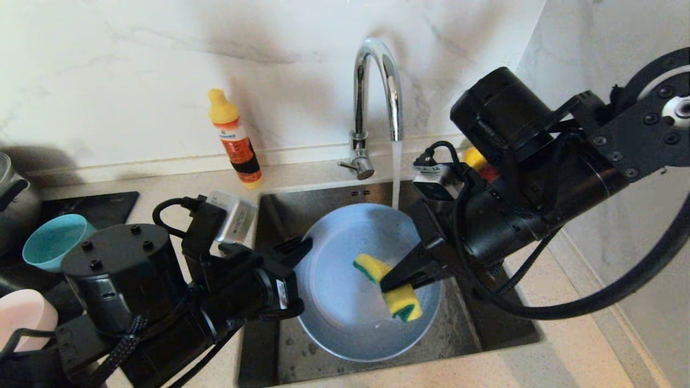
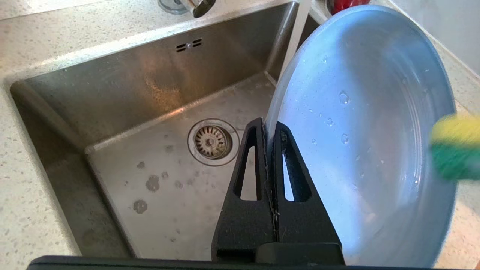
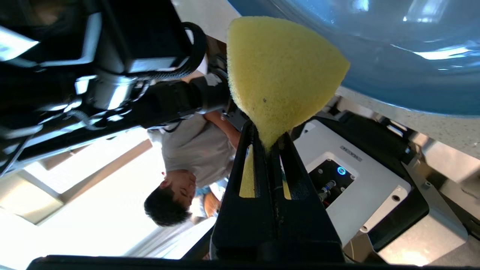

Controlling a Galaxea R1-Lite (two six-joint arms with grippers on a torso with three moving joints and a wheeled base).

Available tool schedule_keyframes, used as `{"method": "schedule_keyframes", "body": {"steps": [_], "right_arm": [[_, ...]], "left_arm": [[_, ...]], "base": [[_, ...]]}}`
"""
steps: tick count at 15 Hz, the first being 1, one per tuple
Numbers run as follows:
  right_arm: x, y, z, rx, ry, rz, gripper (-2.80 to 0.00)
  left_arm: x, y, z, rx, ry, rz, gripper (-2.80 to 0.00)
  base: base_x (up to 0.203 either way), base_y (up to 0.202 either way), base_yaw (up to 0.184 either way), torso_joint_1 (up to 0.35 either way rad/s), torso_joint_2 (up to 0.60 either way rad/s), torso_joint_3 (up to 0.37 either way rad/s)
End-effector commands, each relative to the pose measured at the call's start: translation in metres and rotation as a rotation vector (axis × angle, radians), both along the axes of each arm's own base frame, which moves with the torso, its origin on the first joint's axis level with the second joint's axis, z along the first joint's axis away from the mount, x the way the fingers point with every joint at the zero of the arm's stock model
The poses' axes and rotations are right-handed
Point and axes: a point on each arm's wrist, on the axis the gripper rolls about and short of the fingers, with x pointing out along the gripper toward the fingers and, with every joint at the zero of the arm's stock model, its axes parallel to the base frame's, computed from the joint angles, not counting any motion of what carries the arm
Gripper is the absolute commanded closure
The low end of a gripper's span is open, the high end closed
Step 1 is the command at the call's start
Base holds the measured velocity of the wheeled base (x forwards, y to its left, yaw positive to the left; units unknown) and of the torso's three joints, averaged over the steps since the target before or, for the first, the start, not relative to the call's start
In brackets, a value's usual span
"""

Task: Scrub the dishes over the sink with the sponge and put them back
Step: Wipe the plate

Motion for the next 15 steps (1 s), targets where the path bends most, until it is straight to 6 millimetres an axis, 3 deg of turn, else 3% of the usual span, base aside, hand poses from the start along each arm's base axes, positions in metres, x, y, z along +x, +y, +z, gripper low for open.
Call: {"method": "schedule_keyframes", "body": {"steps": [1,8,15], "right_arm": [[0.010,0.020,-0.011,-0.035,0.029,0.015,0.00],[0.021,0.039,-0.032,-0.082,0.055,0.020,0.00],[0.028,0.038,-0.032,-0.077,0.017,-0.018,0.00]], "left_arm": [[0.001,-0.001,-0.001,-0.001,0.000,0.002,0.00],[0.003,-0.002,-0.002,0.003,0.003,0.002,0.00],[-0.002,0.001,-0.001,-0.013,-0.023,-0.003,0.00]], "base": [[0.000,0.000,0.000,0.000,0.00,0.000],[0.000,0.000,0.000,0.000,0.00,0.000],[0.000,0.000,0.000,0.000,0.00,0.000]]}}
